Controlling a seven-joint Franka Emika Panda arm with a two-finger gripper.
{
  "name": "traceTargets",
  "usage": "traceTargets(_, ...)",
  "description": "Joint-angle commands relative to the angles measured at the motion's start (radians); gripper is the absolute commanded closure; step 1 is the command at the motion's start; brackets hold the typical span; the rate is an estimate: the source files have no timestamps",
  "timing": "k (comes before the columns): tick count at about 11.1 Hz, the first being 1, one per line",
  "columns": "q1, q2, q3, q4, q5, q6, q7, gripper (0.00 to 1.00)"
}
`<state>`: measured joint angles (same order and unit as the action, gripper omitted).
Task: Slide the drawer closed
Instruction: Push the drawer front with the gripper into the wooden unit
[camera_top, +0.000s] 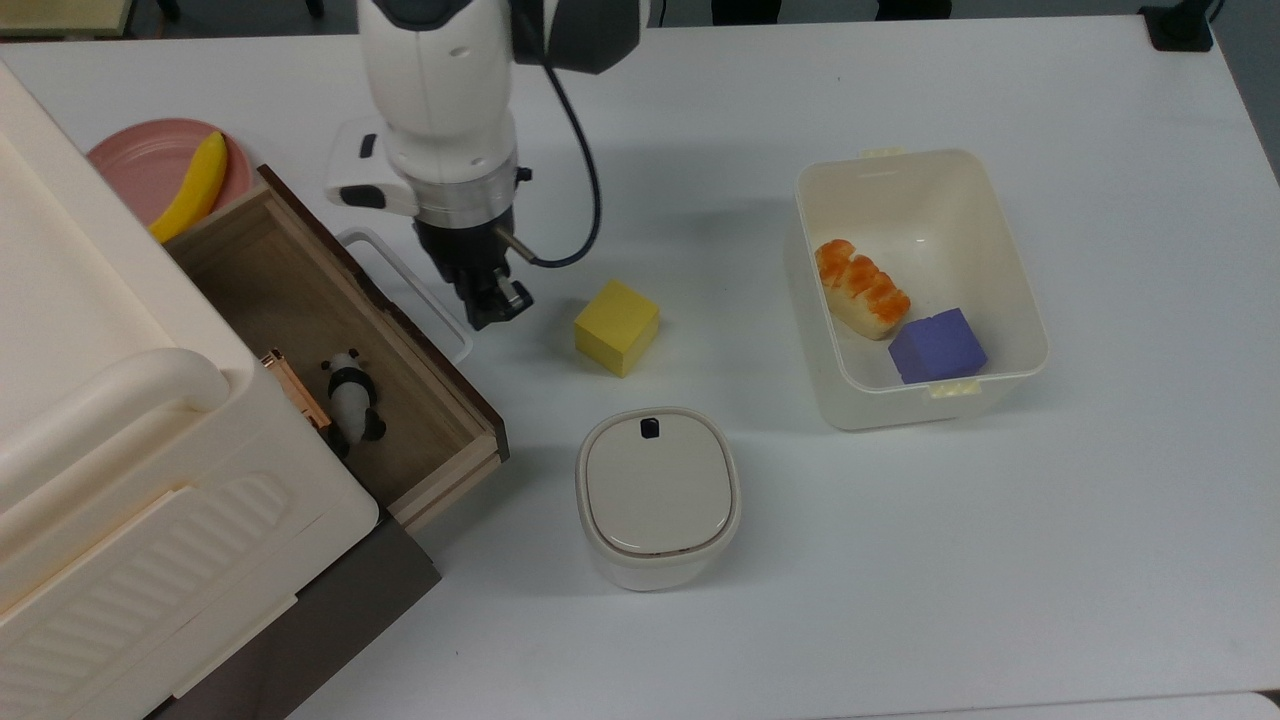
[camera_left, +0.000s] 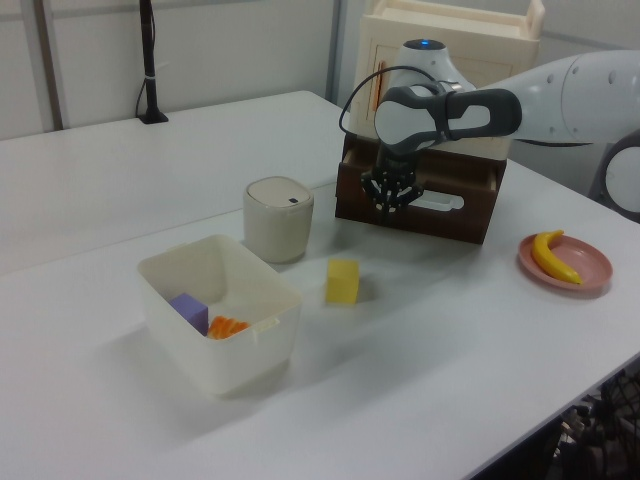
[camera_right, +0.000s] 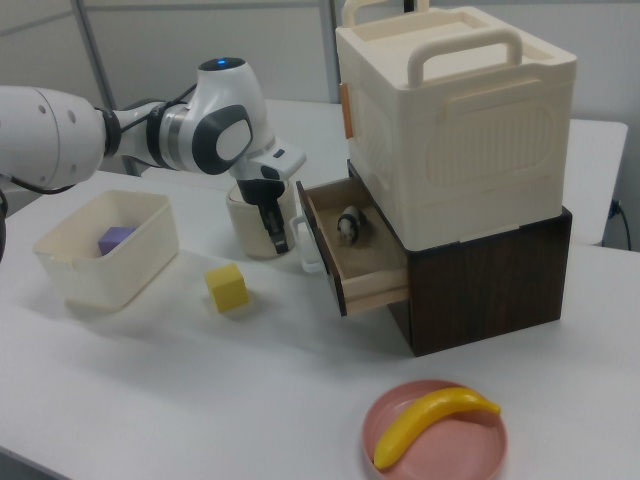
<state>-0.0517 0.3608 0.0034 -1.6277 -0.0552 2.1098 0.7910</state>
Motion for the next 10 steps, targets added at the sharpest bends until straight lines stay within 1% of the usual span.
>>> traceTargets(1, -0.002, 0.003, -0.037, 0.0, 0.008, 0.041, 0.014, 1.0)
traceTargets(2, -0.003, 0.003, -0.046, 0.002, 0.006, 0.041, 0.013, 1.0)
traceTargets(4, -0.02, 0.016, -0.066, 0.041, 0.011, 0.042, 0.01, 1.0)
traceTargets(5, -0.031, 0.021, -0.068, 0.043, 0.012, 0.044, 0.01, 1.0)
traceTargets(7, -0.043, 0.021, -0.068, 0.046, 0.012, 0.1, 0.008, 1.0)
traceTargets(9, -0.057, 0.029, -0.069, 0.051, 0.012, 0.107, 0.008, 1.0)
traceTargets(10, -0.059, 0.041, -0.078, 0.074, 0.012, 0.107, 0.01, 1.0)
